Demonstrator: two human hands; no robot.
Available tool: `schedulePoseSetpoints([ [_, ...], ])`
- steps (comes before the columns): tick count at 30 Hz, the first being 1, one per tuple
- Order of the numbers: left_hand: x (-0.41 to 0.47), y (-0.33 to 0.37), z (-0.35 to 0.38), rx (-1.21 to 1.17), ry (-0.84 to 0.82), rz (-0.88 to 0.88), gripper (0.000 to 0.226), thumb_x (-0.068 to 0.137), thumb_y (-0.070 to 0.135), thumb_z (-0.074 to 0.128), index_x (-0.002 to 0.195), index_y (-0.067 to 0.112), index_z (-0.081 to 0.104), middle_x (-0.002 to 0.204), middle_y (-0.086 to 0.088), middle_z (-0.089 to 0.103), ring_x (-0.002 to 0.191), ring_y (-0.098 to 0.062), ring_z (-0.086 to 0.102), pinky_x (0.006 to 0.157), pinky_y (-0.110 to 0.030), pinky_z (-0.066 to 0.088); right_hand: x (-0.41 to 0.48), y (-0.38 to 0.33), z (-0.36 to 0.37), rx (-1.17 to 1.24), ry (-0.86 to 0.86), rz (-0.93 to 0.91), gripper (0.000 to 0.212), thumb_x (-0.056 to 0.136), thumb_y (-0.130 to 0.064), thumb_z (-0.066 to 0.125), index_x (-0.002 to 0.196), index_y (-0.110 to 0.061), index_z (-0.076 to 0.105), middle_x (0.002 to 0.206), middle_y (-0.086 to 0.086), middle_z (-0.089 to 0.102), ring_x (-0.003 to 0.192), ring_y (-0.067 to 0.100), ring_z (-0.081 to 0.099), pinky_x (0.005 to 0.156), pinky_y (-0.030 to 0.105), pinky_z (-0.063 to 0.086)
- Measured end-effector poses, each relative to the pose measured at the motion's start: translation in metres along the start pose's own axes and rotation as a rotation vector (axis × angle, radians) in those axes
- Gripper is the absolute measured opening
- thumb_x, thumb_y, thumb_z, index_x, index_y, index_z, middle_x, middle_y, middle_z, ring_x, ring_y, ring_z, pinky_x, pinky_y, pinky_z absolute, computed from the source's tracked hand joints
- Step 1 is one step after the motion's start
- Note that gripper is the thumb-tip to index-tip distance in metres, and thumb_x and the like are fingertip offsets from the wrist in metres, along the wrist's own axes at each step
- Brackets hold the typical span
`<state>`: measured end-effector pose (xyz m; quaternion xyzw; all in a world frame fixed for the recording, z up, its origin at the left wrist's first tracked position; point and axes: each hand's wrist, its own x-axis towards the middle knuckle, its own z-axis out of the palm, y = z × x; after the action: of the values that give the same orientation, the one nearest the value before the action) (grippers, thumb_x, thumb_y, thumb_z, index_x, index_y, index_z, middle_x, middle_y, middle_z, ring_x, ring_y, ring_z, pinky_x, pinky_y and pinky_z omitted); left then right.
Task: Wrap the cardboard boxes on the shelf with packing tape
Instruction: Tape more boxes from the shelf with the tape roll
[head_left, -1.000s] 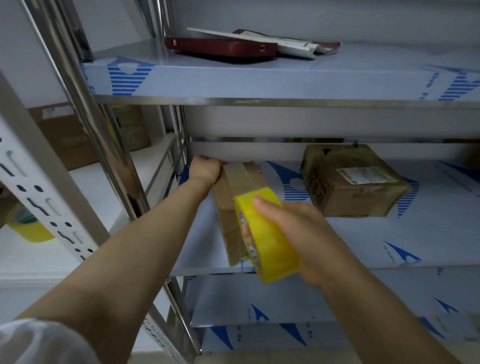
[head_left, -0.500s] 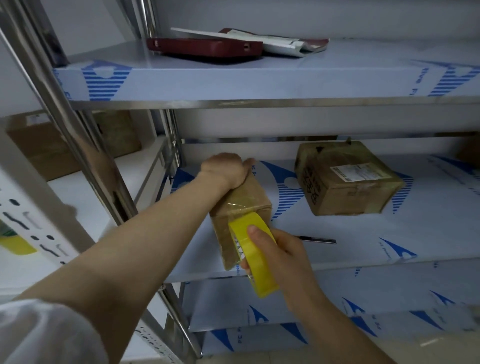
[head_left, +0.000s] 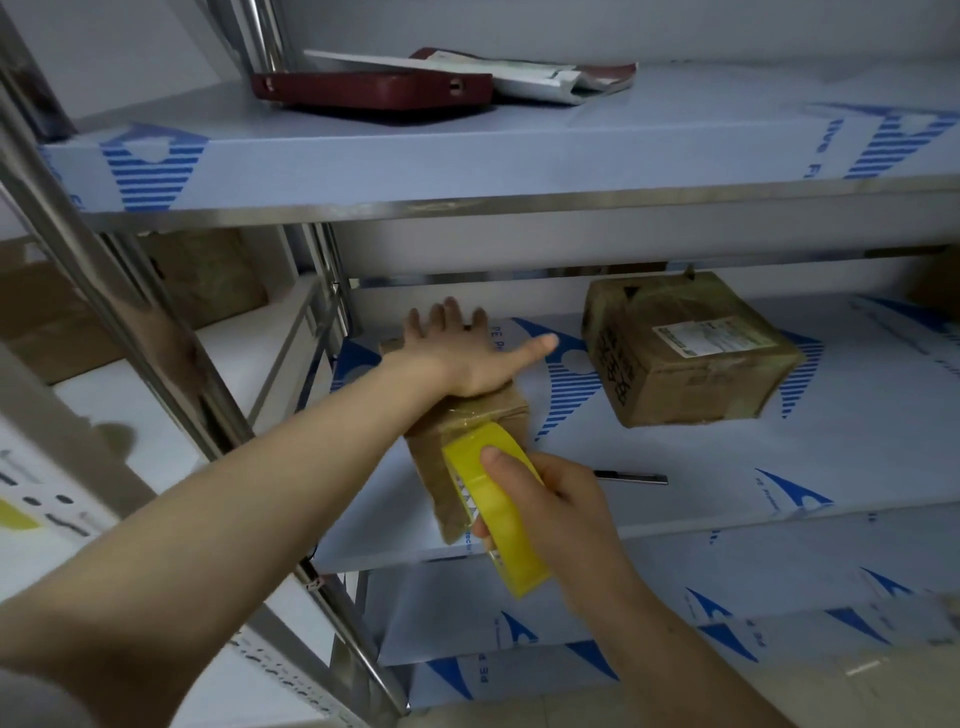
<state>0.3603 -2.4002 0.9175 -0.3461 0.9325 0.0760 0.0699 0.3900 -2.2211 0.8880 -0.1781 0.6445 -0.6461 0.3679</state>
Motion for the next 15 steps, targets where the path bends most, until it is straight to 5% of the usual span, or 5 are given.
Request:
schedulePoseSetpoints([
  [5,-0.010,-0.002,0.004,-0.020,0.043,0.092,0.093,0.084,0.078,0.021,0.153,0.018,0.006,0.160,-0.011,0.006,0.147,-0.028,0.005,0.117,-0.048,0.001,0.000,0.002,0.000,-0.021,-0.028,-0.002,0.031,0.087,-0.029,0.065,0.074,-0.001,0.068,0.059,0.014,0.066,0.048,0.015,0.064,0.051,0.026,0.052],
  [8,0.002,-0.038,-0.007,-0.105,0.021,-0.016,0.091,0.080,0.081,0.030,0.149,0.022,0.027,0.154,-0.005,0.030,0.141,-0.026,0.029,0.116,-0.040,0.020,0.001,0.000,-0.006,-0.036,-0.051,0.006,0.031,0.084,-0.034,0.067,0.075,-0.004,0.070,0.064,0.016,0.068,0.055,0.021,0.065,0.060,0.033,0.056],
  [11,0.002,-0.062,0.001,-0.411,0.048,-0.081,0.075,0.084,0.072,0.043,0.136,0.019,0.049,0.139,-0.005,0.051,0.124,-0.026,0.050,0.094,-0.024,0.038,-0.002,-0.007,-0.013,-0.040,-0.128,0.002,0.022,0.080,-0.027,0.073,0.071,-0.008,0.071,0.064,0.012,0.069,0.055,0.018,0.065,0.056,0.028,0.056],
  [15,-0.002,-0.068,-0.005,-0.769,-0.168,-0.210,0.052,0.086,0.060,0.053,0.109,0.014,0.060,0.105,-0.010,0.065,0.093,-0.027,0.064,0.072,-0.034,0.054,-0.014,-0.046,-0.028,0.018,-0.414,-0.067,0.012,0.057,-0.018,0.072,0.067,-0.014,0.076,0.070,0.009,0.072,0.060,0.017,0.068,0.054,0.026,0.056],
])
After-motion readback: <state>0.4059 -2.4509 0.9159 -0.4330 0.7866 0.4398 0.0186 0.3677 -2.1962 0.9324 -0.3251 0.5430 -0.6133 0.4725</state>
